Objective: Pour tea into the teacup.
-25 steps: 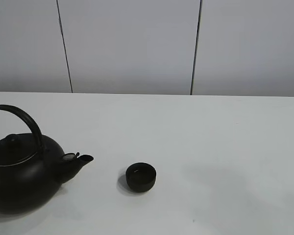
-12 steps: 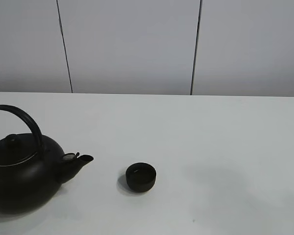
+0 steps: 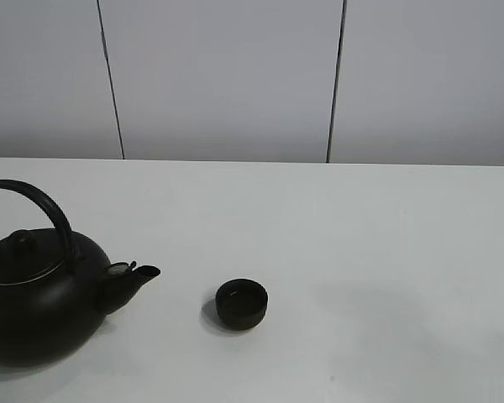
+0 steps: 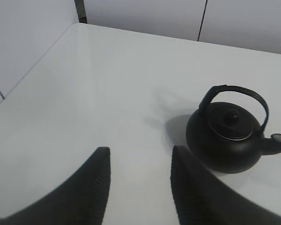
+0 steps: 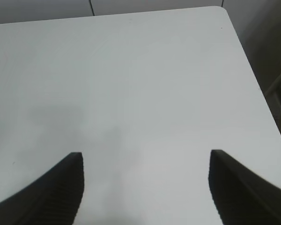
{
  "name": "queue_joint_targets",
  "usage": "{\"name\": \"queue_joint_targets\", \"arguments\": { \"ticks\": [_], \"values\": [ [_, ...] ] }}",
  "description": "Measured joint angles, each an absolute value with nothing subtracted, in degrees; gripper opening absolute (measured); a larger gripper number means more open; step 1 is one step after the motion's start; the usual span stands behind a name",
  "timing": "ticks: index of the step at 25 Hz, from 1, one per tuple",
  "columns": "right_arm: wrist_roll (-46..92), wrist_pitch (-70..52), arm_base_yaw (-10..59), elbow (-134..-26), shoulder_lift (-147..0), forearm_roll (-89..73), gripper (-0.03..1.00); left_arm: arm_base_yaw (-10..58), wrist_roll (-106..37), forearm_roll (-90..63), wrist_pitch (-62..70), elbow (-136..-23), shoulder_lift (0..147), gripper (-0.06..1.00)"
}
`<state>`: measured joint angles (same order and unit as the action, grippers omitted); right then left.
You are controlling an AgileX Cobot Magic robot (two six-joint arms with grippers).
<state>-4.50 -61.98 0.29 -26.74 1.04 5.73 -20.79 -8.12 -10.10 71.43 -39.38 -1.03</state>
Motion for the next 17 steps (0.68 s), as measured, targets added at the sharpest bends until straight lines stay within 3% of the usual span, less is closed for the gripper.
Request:
{"name": "queue_joint_targets", "arguments": {
  "ticks": [17],
  "values": [
    [-4.5, -62.0, 0.3, -26.7, 1.0, 5.7, 0.51, -5.3, -7.9, -6.0, 65.8, -28.0, -1.0, 0.31]
  ]
}}
